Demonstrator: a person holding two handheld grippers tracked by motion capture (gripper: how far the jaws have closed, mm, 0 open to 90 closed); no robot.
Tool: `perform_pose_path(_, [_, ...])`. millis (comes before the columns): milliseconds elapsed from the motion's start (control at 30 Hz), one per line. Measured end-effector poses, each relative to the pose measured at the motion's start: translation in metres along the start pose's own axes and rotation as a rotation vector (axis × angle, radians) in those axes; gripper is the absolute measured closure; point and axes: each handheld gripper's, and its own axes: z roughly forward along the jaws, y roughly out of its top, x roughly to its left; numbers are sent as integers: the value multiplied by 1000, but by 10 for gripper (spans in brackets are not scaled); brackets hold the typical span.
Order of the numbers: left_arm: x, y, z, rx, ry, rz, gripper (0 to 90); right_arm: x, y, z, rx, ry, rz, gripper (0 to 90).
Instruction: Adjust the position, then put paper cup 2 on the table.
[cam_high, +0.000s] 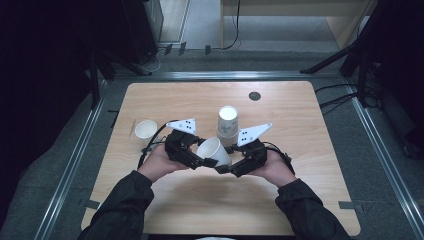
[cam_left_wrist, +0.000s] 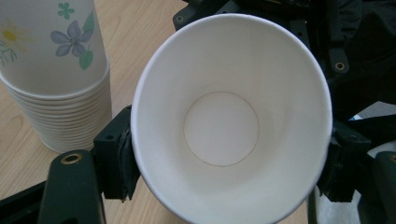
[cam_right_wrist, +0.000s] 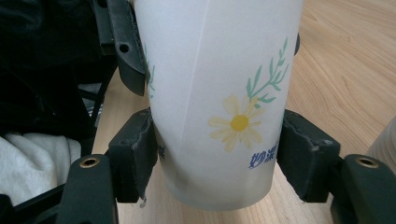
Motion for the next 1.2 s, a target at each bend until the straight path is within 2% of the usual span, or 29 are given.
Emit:
perform_pose_path(100, [0, 0, -2, -1, -9, 9, 241, 0, 0, 0, 2, 10, -10, 323])
perform_pose_path(200, [0, 1, -6, -12, -22, 1, 244, 1, -1, 1, 16, 18, -15, 268])
perform_pose_path(367, [-1, 3, -17, -29, -6, 12, 244, 0, -3, 2, 32, -5, 1, 237])
perform_pose_path(433, [-2, 6, -22, -34, 1, 16, 244, -1, -4, 1, 26, -20, -16, 226])
perform_pose_path(567, [-2, 7, -29, -37, 13, 15, 244, 0, -7, -1, 26, -73, -25, 225])
perform_pose_path(733, [-1, 7, -34, -10, 57, 16, 244, 1, -12, -2, 32, -177, -30, 224])
perform_pose_path(933, [2, 6, -41, 18, 109, 13, 247, 4, -18, -9, 39, -235, -22, 214])
perform_pose_path(1033, [4, 5, -46, 24, 107, -2, 247, 4, -19, -15, 47, -277, -23, 214])
perform_pose_path(1133, [3, 4, -49, 73, 128, 19, 246, 3, -20, -20, 50, -332, 29, 217])
perform_pose_path(1200, [4, 3, -52, 84, 134, 22, 246, 2, -24, -24, 51, -344, 27, 217])
